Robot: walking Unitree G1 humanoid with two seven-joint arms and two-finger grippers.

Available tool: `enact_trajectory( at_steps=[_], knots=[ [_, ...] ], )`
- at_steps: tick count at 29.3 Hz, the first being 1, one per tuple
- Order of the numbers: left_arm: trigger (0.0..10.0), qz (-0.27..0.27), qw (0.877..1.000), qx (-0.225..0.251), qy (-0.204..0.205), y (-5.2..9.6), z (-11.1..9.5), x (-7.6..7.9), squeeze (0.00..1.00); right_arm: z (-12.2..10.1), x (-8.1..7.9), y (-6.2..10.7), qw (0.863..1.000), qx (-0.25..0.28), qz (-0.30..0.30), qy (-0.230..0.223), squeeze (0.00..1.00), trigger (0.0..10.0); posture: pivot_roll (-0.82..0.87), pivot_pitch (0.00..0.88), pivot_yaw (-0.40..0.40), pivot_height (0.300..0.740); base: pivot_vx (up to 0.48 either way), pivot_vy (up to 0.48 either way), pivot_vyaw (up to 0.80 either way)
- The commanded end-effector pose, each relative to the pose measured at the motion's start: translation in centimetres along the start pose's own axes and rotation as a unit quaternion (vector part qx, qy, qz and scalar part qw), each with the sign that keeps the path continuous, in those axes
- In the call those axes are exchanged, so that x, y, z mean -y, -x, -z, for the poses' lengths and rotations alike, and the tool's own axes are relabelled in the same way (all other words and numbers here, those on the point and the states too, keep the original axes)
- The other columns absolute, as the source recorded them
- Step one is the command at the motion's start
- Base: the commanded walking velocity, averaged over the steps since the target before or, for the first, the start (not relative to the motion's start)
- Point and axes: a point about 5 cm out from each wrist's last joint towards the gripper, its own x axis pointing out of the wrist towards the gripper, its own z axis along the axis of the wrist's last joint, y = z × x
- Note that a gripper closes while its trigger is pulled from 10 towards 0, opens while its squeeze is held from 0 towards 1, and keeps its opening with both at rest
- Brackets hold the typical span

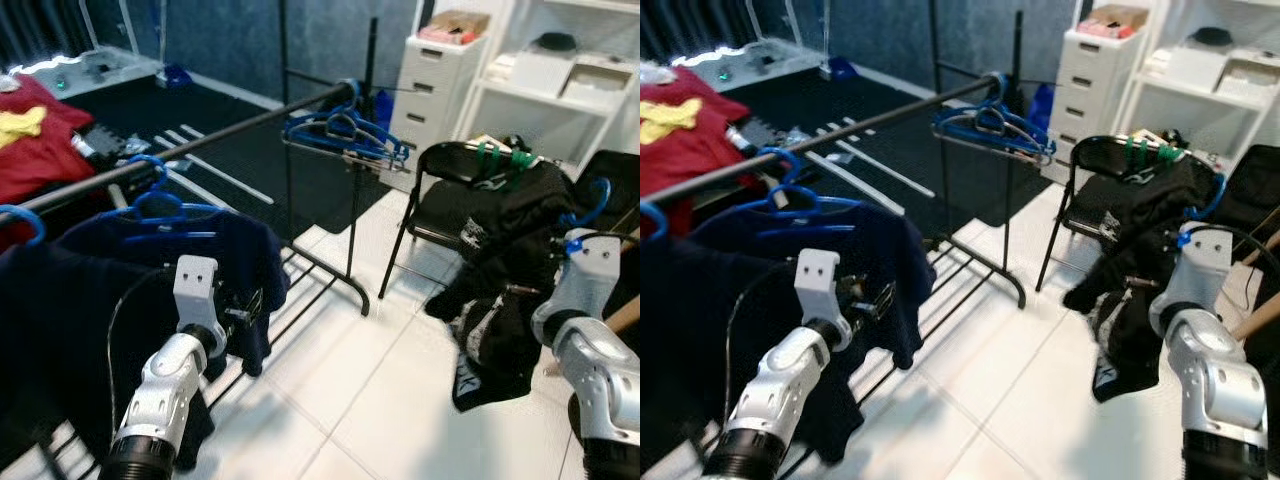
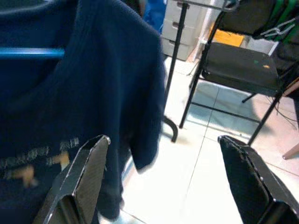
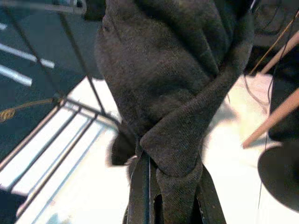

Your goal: Hang hanger

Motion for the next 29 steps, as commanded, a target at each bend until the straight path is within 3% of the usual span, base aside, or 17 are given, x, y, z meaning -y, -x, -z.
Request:
enact_trajectory(
  at_steps=[1,3,6,20,29],
  knots=[
    [10.0,-0.026,0.999,-0.041,-0.009,0.4,1.3,-0.9,0.00,-1.2,-0.4,0.4,0.999,0.035,-0.024,0.003,0.00,10.0,-0.05,0.034,-0.006,0.740,0.480,0.000,0.00],
    [10.0,-0.070,0.993,-0.091,-0.033,0.9,2.6,-2.1,0.00,-1.6,-0.5,0.9,0.997,0.047,-0.052,0.016,0.00,10.0,-0.05,0.034,-0.006,0.740,0.379,0.000,0.00],
    [10.0,-0.096,0.988,-0.115,-0.027,1.7,3.6,-3.0,0.00,-2.0,-0.1,1.2,0.996,0.047,-0.065,0.026,0.00,10.0,-0.05,0.034,-0.006,0.740,0.000,0.000,0.61],
    [10.0,-0.117,0.980,-0.153,-0.049,3.6,5.1,-3.7,0.00,-3.2,1.0,1.7,0.991,0.043,-0.124,0.034,0.00,10.0,-0.04,0.038,-0.006,0.740,0.000,0.000,0.61],
    [10.0,-0.121,0.978,-0.165,-0.043,4.2,5.5,-3.5,0.00,-4.7,2.1,0.3,0.986,0.027,-0.165,0.021,0.00,10.0,-0.03,0.036,-0.017,0.740,0.000,0.000,0.62]
  ],
)
